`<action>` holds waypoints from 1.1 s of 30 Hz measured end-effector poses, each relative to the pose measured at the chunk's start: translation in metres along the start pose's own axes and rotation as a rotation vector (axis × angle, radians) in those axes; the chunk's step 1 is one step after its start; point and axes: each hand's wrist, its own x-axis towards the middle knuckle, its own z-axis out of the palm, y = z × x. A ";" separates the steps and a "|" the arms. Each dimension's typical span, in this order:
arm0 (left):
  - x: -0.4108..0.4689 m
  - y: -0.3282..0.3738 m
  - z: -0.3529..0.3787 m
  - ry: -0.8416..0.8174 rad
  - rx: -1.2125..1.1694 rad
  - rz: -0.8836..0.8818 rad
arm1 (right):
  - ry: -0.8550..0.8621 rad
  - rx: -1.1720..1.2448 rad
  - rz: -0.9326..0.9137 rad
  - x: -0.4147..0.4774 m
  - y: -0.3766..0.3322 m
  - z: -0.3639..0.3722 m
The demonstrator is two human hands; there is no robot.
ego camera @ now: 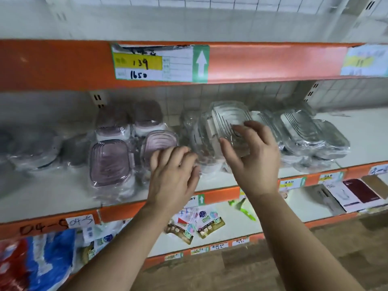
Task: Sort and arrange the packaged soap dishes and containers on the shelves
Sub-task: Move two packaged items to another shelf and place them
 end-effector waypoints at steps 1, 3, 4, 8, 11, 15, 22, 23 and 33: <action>0.001 0.000 0.002 0.018 0.007 -0.013 | -0.007 -0.004 -0.018 0.006 0.002 0.004; 0.001 -0.001 0.007 0.046 0.013 -0.030 | -0.001 -0.012 -0.050 0.016 0.005 0.012; -0.001 0.000 0.009 0.063 0.015 -0.041 | 0.007 -0.003 -0.058 0.018 0.005 0.016; -0.011 0.002 0.015 0.100 0.027 -0.052 | -0.072 -0.042 -0.080 0.023 0.004 0.029; -0.017 0.004 0.014 0.079 0.048 -0.058 | -0.173 -0.097 -0.060 0.018 0.004 0.029; -0.018 0.012 0.003 0.064 0.064 -0.065 | -0.190 -0.077 -0.066 0.016 0.001 0.013; -0.018 0.042 -0.052 0.004 0.076 -0.124 | -0.317 -0.065 -0.094 0.003 -0.020 -0.043; -0.021 0.046 -0.061 -0.013 0.077 -0.129 | -0.340 -0.065 -0.091 0.001 -0.024 -0.051; -0.053 0.074 -0.187 0.001 0.165 -0.188 | -0.421 -0.034 -0.148 -0.008 -0.105 -0.129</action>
